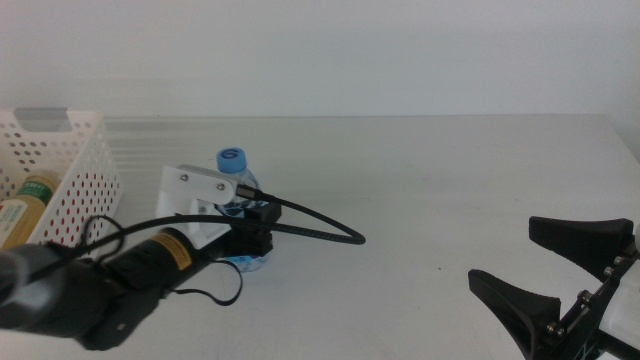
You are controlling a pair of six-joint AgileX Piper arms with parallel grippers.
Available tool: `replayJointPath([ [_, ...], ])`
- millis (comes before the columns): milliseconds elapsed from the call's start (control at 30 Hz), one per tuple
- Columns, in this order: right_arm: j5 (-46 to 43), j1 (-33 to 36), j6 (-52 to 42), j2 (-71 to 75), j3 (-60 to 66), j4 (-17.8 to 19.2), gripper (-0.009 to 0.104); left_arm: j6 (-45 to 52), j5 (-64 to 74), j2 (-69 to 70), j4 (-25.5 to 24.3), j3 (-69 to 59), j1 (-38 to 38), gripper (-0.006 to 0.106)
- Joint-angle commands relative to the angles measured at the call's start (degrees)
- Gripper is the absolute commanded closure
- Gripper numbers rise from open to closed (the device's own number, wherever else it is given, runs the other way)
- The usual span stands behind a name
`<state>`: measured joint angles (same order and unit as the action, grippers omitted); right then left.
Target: Use arms to grab the bottles and put them into the dustbin to the left of the table.
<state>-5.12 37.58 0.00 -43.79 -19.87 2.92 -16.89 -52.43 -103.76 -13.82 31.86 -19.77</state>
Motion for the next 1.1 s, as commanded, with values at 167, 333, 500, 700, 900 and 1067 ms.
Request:
replayJointPath([
  [167,-3.9,-0.4,-0.5,0.2,-1.5,0.3,0.019,-1.3,12.5,19.0,-5.0,0.0,-0.1,0.105],
  [333,-3.9,-0.4,-0.5,0.2,-1.5,0.3,0.019,-6.7,23.4,29.2,-8.0,0.0,-0.1,0.105],
  [500,-3.9,-0.4,-0.5,0.2,-1.5,0.3,0.019,-9.1,29.8,36.5,-9.1,0.1,-0.1,0.105],
  [700,-3.9,-0.4,-0.5,0.2,-1.5,0.3,0.019,-9.1,35.7,42.3,-9.1,0.2,-0.1,0.105],
  [900,-3.9,-0.4,-0.5,0.2,-1.5,0.3,0.019,-9.1,42.9,47.9,-8.7,0.6,-0.1,0.105],
  [1067,-3.9,-0.4,-0.5,0.2,-1.5,0.3,0.019,-8.1,62.3,49.7,-4.6,7.7,-0.1,0.105],
])
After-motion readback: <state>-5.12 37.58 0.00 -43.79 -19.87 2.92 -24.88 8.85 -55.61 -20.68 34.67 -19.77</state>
